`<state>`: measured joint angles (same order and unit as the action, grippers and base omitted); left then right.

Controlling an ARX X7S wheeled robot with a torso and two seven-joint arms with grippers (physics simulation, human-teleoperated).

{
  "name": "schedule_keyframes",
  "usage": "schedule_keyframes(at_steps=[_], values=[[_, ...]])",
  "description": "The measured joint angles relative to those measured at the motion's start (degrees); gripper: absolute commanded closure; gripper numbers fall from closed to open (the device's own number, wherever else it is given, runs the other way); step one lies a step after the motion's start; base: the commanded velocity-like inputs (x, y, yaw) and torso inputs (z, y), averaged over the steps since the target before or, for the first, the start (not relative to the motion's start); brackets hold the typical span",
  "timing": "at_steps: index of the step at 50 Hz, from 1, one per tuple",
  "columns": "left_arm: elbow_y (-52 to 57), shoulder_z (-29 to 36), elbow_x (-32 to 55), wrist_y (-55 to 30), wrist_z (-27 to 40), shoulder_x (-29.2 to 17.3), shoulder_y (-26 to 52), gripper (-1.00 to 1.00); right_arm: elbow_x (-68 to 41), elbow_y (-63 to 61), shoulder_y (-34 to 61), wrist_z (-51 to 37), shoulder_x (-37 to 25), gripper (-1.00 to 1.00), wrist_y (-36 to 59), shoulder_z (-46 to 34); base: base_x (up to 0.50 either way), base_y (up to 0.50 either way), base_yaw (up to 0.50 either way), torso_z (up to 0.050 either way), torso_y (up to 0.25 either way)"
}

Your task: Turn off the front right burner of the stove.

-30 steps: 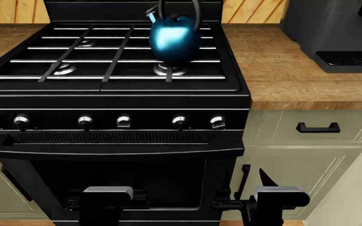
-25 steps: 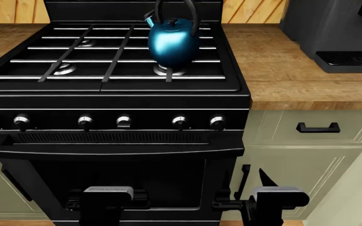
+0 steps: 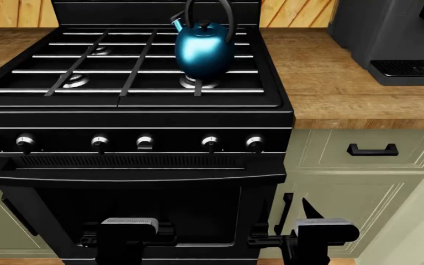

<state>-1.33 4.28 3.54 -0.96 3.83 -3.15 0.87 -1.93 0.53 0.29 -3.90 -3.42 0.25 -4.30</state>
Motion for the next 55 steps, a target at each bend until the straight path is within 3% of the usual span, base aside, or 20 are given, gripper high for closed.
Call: schedule_keyframes(at_steps=[55], values=[[-0.7, 4.4, 3.6, 0.0, 4.1, -3.4, 0.7, -1.00, -1.1, 1.1, 1.1, -4.3, -3.5, -1.00, 1.2, -4.9, 0.00, 0.05, 0.00, 0.000, 0.000]])
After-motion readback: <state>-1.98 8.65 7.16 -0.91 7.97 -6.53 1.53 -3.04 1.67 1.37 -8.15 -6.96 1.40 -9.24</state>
